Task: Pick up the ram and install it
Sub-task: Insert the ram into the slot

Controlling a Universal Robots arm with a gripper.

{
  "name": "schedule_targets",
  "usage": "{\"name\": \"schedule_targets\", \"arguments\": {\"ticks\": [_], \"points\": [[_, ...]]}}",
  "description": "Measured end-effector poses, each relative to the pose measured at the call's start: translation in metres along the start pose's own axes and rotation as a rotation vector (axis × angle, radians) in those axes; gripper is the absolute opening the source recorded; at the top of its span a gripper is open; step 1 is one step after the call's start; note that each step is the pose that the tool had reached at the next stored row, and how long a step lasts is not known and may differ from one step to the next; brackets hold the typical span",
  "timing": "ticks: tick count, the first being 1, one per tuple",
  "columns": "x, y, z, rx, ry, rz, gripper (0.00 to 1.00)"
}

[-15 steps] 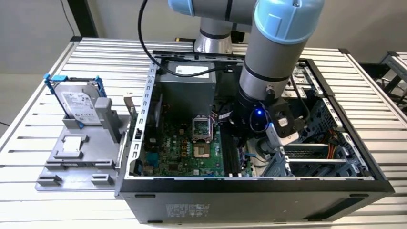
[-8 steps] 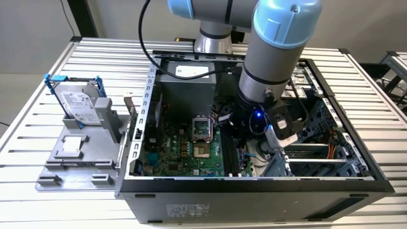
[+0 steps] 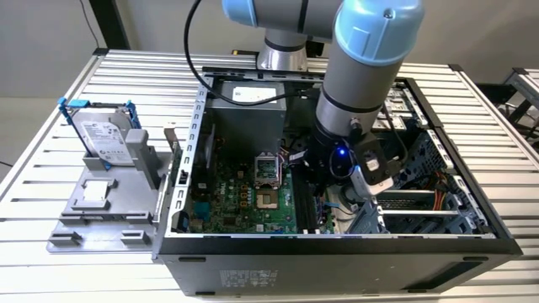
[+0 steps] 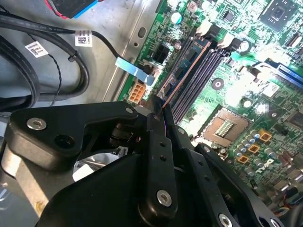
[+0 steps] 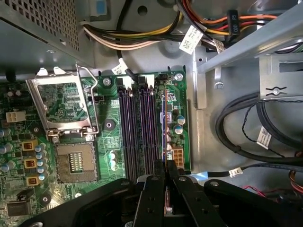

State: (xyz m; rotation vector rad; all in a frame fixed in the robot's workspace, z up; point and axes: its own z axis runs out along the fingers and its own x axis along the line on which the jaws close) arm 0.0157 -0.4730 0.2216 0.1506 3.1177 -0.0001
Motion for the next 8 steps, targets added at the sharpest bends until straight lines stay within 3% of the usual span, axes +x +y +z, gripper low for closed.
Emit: {"name": "schedule_targets", "arguments": {"ticks": [8], "points": [[0.0001, 0.0002, 0.0045, 0.0004, 0.0001, 0.001, 0.00]]}}
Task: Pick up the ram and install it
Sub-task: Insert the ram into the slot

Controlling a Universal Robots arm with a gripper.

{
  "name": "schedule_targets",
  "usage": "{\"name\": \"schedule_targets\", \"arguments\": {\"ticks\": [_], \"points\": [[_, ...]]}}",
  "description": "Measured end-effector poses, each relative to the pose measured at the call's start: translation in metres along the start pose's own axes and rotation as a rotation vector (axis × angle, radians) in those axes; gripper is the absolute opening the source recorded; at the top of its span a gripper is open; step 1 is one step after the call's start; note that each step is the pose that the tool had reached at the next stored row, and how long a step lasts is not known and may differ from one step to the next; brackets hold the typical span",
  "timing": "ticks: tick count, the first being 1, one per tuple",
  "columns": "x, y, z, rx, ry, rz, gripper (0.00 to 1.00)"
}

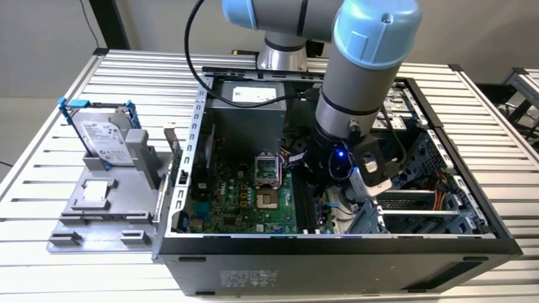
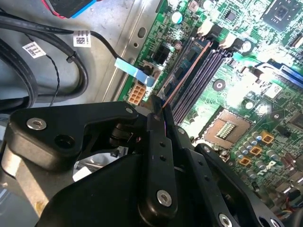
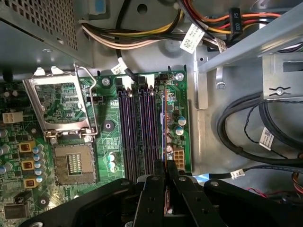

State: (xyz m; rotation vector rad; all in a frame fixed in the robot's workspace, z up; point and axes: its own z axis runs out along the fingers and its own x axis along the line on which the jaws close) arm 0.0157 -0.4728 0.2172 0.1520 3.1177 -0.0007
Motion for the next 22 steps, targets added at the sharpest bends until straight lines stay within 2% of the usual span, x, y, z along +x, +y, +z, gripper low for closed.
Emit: {"name": "schedule_targets", "arguments": {"ticks": [8, 16, 22], "points": [[0.0001, 0.0008, 0.0010, -0.0004, -0.0001, 0.009, 0.00], [0.0004, 0.0009, 0.0012, -0.0001, -0.0003, 0.033, 0.00], [0.0004, 0.0009, 0.0011, 0.0004, -0.0001, 0.034, 0.00]]}}
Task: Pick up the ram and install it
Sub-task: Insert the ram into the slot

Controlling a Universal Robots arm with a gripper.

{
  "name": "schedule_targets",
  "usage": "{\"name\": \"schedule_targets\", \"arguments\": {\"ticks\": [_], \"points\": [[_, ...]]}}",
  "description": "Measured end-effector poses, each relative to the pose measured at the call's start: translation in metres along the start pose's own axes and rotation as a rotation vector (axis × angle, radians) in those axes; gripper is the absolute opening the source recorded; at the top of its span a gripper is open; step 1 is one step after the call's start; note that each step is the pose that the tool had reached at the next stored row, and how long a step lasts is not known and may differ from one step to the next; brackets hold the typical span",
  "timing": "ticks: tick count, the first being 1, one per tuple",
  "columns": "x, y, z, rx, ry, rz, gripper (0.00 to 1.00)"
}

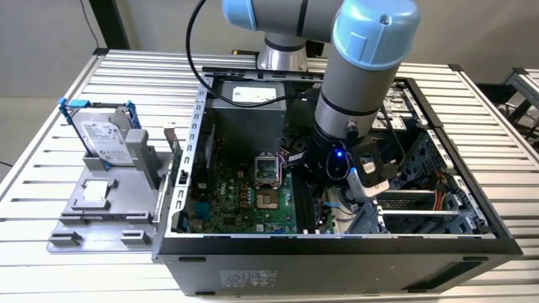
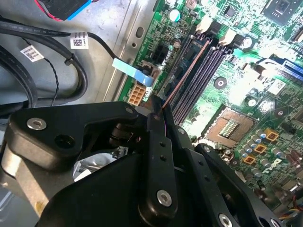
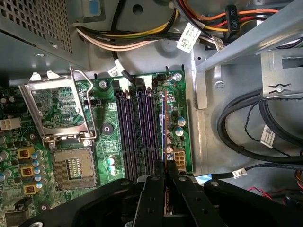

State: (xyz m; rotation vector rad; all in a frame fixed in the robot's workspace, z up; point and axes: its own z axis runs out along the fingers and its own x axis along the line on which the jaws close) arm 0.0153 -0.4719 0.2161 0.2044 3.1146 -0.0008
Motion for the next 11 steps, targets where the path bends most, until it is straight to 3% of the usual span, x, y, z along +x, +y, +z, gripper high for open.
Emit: {"name": "schedule_targets", "arguments": {"ticks": [6, 11], "points": [[0.0000, 0.0001, -0.0005, -0.0007, 0.0002, -0.024, 0.00], [0.0004, -0.0001, -0.0059, -0.0012, 0.0003, -0.032, 0.00]]}}
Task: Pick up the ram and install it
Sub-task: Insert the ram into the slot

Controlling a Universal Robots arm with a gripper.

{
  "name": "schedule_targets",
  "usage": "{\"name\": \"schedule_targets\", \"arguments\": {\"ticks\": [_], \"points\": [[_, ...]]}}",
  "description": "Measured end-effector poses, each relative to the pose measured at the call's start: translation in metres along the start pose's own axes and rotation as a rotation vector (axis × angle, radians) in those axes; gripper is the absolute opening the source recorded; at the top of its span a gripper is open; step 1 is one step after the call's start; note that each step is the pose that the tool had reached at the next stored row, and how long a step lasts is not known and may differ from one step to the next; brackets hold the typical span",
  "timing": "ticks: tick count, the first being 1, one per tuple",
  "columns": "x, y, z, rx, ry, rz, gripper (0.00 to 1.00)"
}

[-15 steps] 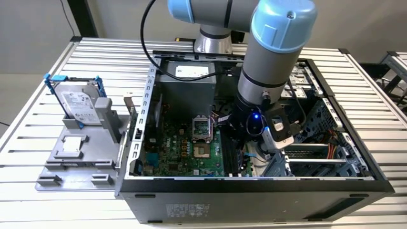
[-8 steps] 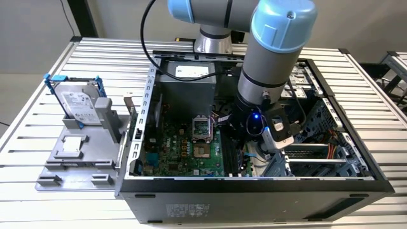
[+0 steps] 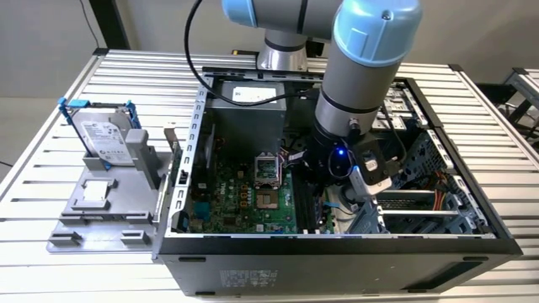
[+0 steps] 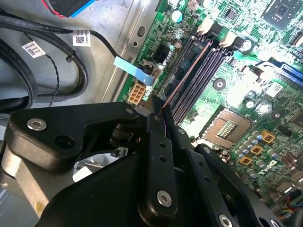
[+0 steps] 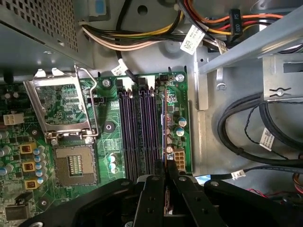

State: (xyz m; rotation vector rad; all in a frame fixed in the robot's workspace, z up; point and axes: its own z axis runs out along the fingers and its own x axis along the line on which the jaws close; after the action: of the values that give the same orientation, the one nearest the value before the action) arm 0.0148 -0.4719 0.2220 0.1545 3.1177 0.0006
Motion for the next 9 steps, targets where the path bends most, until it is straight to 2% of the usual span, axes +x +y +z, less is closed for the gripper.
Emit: {"name": "schedule_targets", "arguments": {"ticks": [5, 9], "points": [[0.0020, -0.0001, -0.0024, -0.0009, 0.0000, -0.016, 0.00], [0.0021, -0.0002, -0.0025, -0.0016, 0.0001, -0.055, 0.00]]}}
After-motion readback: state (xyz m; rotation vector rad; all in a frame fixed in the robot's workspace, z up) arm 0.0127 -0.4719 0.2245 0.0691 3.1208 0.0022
